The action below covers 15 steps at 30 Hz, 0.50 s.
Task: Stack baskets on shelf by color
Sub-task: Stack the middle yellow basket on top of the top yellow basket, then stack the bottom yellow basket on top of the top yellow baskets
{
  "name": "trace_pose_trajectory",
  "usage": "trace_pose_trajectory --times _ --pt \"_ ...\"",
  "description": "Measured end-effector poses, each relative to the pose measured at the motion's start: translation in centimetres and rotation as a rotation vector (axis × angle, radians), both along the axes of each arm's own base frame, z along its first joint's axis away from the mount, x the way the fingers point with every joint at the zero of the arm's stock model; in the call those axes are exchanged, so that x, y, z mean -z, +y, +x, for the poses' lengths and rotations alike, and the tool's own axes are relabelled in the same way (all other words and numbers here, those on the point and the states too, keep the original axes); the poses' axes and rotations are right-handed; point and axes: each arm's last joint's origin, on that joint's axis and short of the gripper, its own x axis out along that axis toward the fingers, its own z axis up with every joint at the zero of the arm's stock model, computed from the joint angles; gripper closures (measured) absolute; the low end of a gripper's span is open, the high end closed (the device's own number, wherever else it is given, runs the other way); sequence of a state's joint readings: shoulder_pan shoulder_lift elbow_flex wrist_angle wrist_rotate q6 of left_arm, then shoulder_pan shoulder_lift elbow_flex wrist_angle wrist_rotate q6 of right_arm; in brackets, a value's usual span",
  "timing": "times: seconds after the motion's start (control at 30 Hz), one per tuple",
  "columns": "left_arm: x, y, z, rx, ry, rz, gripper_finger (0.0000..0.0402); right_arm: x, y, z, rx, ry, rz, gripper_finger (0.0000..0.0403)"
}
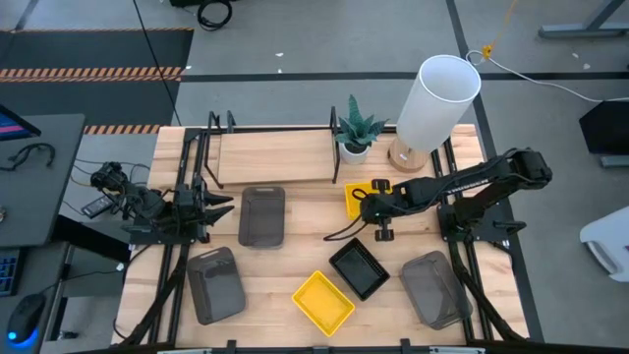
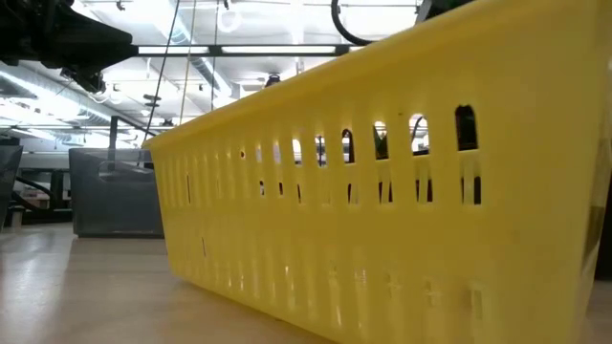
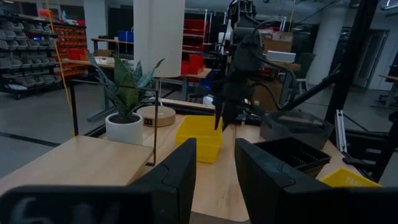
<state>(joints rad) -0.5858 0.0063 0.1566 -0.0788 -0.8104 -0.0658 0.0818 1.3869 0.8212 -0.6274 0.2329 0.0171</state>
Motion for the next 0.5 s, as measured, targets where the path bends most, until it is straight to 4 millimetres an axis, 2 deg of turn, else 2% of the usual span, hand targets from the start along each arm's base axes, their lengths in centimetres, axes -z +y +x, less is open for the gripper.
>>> trace_pose_trajectory --times 0.13,0.3,0.5 --pt "0.0 0.0 0.0 0.0 0.0 0.0 0.0285 -0.8 0.0 0.4 0.045 -0.029 0.02 0.0296" --pt "0.0 0.0 0.0 0.0 0.0 0.0 0.0285 -3.0 0.4 1.4 0.089 -0.105 0.029 0.0278" --pt "0.0 0.0 0.0 0.0 0.0 0.0 0.0285 -4.6 2.6 4.1 0.151 -0.186 0.105 0.0275"
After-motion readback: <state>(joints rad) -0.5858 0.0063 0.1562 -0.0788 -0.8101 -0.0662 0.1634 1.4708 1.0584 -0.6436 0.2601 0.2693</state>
